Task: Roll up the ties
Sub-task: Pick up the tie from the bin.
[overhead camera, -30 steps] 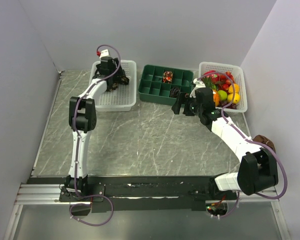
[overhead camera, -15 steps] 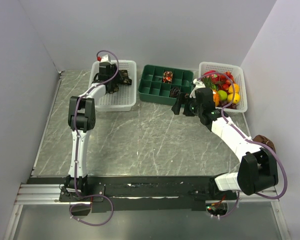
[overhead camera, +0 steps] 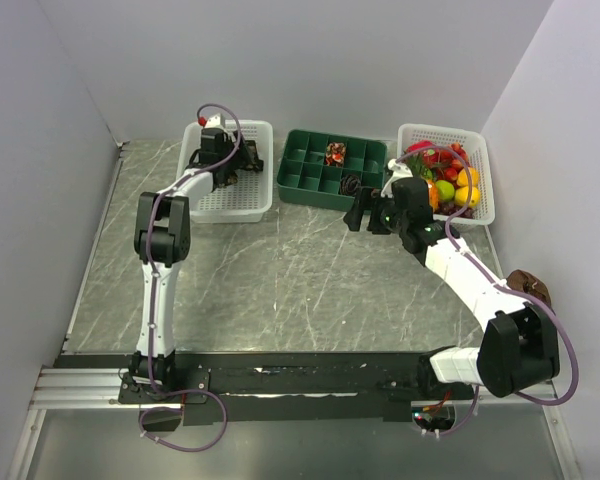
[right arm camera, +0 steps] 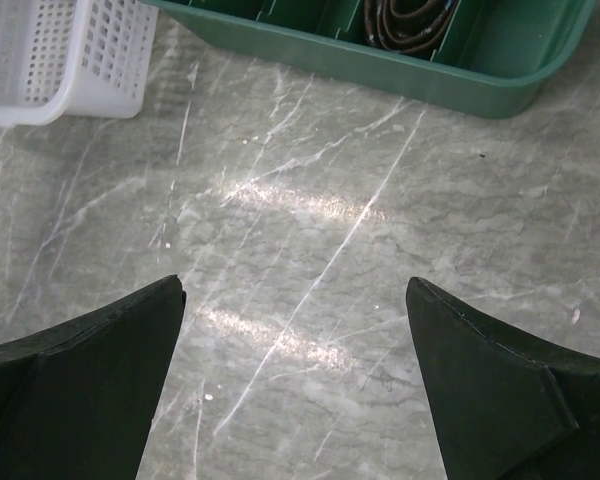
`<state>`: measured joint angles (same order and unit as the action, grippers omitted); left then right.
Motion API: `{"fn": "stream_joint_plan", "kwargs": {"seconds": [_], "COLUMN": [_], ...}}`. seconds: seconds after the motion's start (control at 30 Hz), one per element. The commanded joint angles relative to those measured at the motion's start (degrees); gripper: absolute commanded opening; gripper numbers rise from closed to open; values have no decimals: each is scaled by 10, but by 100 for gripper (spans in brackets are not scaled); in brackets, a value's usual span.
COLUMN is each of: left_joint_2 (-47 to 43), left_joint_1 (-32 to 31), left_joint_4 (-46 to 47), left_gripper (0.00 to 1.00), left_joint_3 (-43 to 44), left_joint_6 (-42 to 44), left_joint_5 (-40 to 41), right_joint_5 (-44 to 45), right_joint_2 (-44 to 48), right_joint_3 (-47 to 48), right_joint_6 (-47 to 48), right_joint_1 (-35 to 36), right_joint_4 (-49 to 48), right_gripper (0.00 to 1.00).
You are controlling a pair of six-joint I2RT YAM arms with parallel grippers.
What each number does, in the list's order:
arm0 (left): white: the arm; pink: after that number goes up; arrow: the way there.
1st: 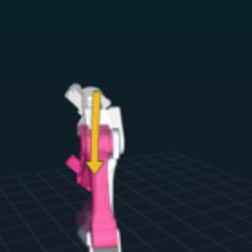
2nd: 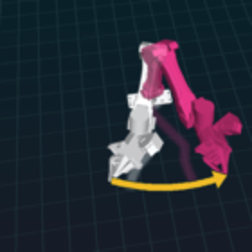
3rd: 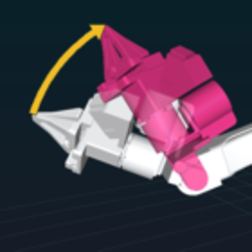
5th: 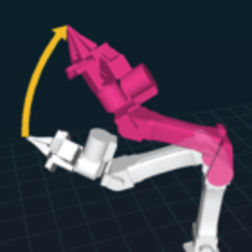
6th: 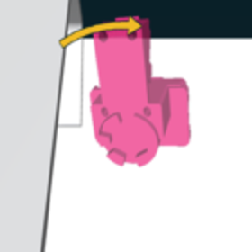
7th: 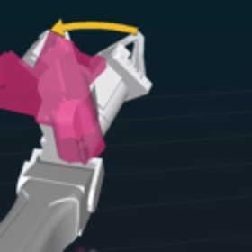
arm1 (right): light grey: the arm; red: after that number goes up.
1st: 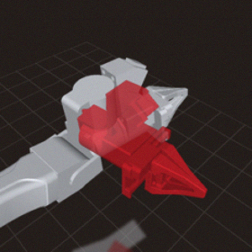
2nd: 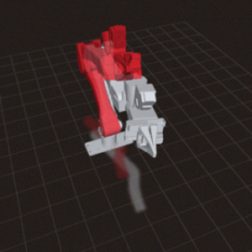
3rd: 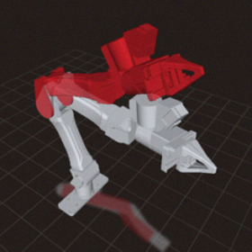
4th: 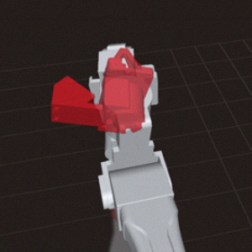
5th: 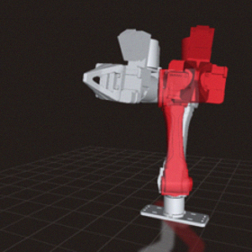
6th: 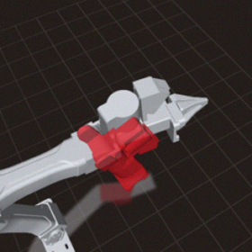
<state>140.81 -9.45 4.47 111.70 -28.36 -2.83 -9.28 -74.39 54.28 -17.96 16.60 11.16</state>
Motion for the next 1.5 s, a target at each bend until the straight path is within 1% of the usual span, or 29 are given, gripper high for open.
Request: {"fn": "stream_joint_plan", "kwargs": {"seconds": [0.0, 0.07, 0.1, 0.13, 0.2, 0.23, 0.27, 0.43, 0.53, 0.73, 0.77, 0.83, 0.87, 0.93, 0.97, 1.03, 1.07, 1.13, 1.17, 1.2, 1.27, 1.3, 1.33, 1.4, 1.47], "left_joint_2": [-63, -69, -70, -70, -70, -70, -71, -105, -148, -249, -279, -308, -336, -357, -369, -377, -382, -385, -381, -375, -347, -339, -336, -352, -393], "left_joint_1": [-1, -1, -1, -1, -1, -1, 0, -1, -1, -19, -34, -55, -79, -108, -141, -172, -204, -237, -269, -284, -317, -324, -331, -347, -359], "left_joint_4": [11, 21, 23, 17, 4, -2, -13, -15, -26, -77, -79, -76, -71, -55, -53, -49, -13, 15, 37, 36, 35, 51, 63, 108, 135], "left_gripper": [79, 75, 69, 53, 33, 10, 1, 1, 1, 1, 1, 1, 1, 1, 1, 1, 1, 1, 1, 1, 1, 1, 1, 1, 1], "left_joint_3": [-16, -30, -34, -32, -20, -17, -12, -24, -25, 39, 43, 50, 50, 55, 62, 85, 93, 112, 125, 172, 237, 289, 303, 297, 254], "left_joint_6": [-8, -13, -16, -18, -19, -19, -18, -21, -24, -1, 2, 8, 7, -3, -6, -25, -37, -73, -80, -92, -109, -135, -146, -172, -177], "left_joint_5": [-14, -16, -18, -21, -35, -42, -45, -56, -60, -92, -96, -96, -98, -102, -100, -117, -119, -125, -127, -119, -121, -125, -123, -104, -71], "right_joint_5": [-7, -11, -13, -14, -13, -14, -13, -16, -12, -6, -7, -9, -7, 7, 15, 49, 61, 85, 100, 111, 136, 141, 149, 166, 178], "right_joint_2": [21, 21, 21, 21, 21, 20, 20, 18, 23, 50, 57, 78, 87, 114, 126, 162, 175, 219, 234, 249, 289, 301, 321, 341, 369], "right_joint_3": [-6, -7, -6, -7, -6, -6, -6, 2, 7, 27, 27, 27, 26, 26, 28, 35, 39, 47, 50, 52, 56, 60, 60, 58, 53], "right_joint_6": [5, 4, 4, 4, 4, 4, 3, 2, 1, -6, -7, -11, -12, -15, -16, -17, -18, -22, -23, -23, -23, -23, -24, -23, -29], "right_joint_1": [-3, -3, -3, -3, -3, -3, -3, -3, -3, -3, -3, -3, -3, -3, -3, -3, -3, -3, -4, -4, -4, -3, -5, -4, -4], "right_joint_4": [-12, -14, -15, -14, -13, -13, -13, -9, -4, 12, 12, 12, 14, 25, 31, 53, 61, 76, 77, 79, 86, 88, 92, 99, 100], "right_gripper": [99, 99, 99, 99, 99, 99, 99, 99, 99, 99, 99, 99, 99, 99, 99, 99, 99, 99, 99, 99, 99, 99, 99, 99, 99]}}
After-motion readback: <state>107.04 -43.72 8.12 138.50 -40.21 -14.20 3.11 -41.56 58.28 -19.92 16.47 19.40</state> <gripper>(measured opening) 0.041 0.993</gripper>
